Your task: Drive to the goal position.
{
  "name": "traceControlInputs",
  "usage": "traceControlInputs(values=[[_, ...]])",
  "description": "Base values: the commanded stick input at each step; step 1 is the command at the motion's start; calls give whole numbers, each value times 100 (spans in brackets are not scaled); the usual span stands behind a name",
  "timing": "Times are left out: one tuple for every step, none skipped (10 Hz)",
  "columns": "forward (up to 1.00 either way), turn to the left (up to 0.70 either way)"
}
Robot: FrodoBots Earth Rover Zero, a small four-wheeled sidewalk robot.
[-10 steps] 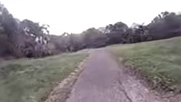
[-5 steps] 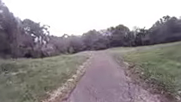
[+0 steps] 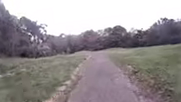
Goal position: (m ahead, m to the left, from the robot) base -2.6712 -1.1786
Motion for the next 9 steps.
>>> traceControlInputs(values=[[85, 0], [85, 0], [85, 0], [85, 0], [85, 0], [85, 0], [85, 0], [85, 0], [85, 0]])
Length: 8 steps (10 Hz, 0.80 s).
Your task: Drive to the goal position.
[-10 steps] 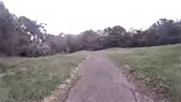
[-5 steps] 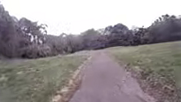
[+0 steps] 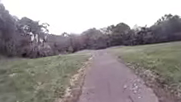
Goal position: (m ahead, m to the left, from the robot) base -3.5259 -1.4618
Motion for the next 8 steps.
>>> traceControlInputs(values=[[85, 0], [85, 0], [85, 0], [85, 0], [85, 0], [85, 0], [85, 0], [85, 0]])
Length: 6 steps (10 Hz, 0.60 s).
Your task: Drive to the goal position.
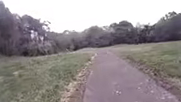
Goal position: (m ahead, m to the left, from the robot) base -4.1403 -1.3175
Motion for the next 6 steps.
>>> traceControlInputs(values=[[85, 0], [85, 0], [85, 0], [85, 0], [85, 0], [85, -9]])
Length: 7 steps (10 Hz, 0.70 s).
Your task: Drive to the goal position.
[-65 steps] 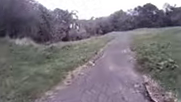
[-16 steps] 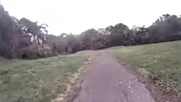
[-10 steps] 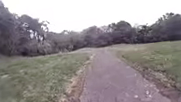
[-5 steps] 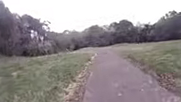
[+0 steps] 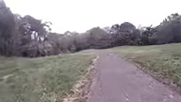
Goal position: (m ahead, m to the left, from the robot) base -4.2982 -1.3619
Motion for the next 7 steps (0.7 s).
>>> traceControlInputs(values=[[85, -20], [85, -33], [85, -34], [85, -34], [85, -34], [85, 0], [85, 0]])
